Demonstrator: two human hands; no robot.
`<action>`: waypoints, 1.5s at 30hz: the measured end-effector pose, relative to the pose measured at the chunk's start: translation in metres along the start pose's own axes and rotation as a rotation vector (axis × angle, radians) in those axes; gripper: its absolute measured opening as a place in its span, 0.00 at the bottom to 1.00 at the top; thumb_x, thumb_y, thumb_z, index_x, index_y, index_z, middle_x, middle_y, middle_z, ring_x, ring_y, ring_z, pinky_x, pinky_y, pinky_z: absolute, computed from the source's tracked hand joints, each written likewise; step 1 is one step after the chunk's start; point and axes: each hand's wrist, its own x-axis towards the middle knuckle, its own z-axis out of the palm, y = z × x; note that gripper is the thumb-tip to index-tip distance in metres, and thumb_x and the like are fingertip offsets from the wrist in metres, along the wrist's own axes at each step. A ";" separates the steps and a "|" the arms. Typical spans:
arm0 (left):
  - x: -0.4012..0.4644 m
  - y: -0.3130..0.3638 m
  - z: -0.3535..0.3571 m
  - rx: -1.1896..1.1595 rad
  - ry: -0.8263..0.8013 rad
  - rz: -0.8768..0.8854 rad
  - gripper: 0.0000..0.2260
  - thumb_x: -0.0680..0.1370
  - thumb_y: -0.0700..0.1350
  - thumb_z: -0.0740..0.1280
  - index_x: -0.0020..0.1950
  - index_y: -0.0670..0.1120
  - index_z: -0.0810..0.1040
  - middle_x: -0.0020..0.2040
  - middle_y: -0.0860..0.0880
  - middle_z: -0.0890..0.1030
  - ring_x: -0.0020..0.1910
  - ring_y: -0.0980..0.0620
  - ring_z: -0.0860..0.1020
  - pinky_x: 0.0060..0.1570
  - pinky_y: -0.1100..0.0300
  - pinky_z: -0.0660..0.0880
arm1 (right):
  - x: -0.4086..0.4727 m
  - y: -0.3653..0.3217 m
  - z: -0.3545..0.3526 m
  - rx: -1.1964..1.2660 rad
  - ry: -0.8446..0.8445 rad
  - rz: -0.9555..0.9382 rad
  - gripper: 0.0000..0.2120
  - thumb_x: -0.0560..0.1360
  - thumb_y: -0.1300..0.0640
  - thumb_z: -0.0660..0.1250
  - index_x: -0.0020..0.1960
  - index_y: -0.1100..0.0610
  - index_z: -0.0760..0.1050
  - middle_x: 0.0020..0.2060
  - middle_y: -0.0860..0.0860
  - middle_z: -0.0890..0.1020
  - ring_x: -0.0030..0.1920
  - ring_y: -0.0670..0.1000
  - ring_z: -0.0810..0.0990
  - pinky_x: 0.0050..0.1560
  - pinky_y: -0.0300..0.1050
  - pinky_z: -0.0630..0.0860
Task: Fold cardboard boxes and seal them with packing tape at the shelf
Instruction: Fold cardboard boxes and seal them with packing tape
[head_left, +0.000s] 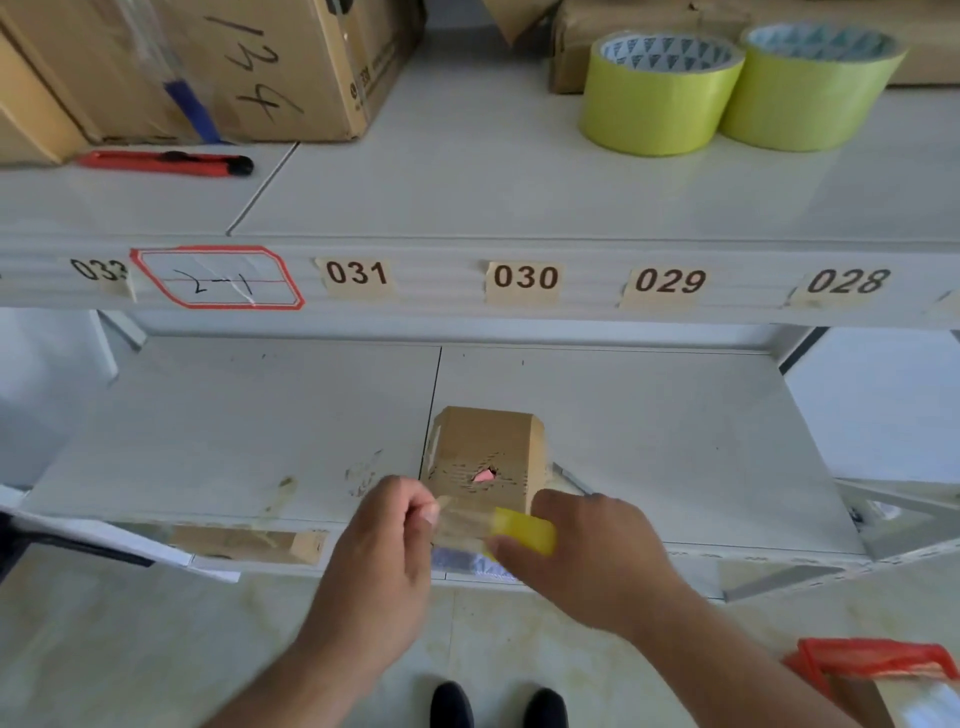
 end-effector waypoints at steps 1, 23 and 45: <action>0.000 -0.001 -0.003 -0.030 -0.009 -0.009 0.08 0.83 0.44 0.63 0.46 0.56 0.71 0.42 0.60 0.77 0.41 0.58 0.77 0.40 0.69 0.71 | 0.003 0.000 -0.002 -0.041 -0.020 0.028 0.26 0.73 0.24 0.58 0.41 0.47 0.68 0.33 0.48 0.73 0.42 0.54 0.75 0.43 0.46 0.72; 0.037 -0.092 -0.020 -0.696 -0.204 -0.579 0.09 0.80 0.43 0.71 0.40 0.47 0.83 0.31 0.48 0.78 0.32 0.50 0.79 0.39 0.59 0.75 | 0.040 -0.016 -0.006 0.182 -0.168 0.133 0.26 0.68 0.26 0.70 0.36 0.49 0.75 0.26 0.43 0.73 0.27 0.42 0.70 0.29 0.36 0.65; 0.122 -0.166 0.098 -0.779 -0.118 -0.876 0.08 0.88 0.43 0.56 0.57 0.44 0.74 0.54 0.43 0.85 0.52 0.48 0.86 0.50 0.51 0.83 | 0.173 0.085 0.053 -0.392 -0.078 0.147 0.34 0.74 0.21 0.53 0.37 0.50 0.77 0.35 0.45 0.80 0.40 0.46 0.78 0.40 0.45 0.69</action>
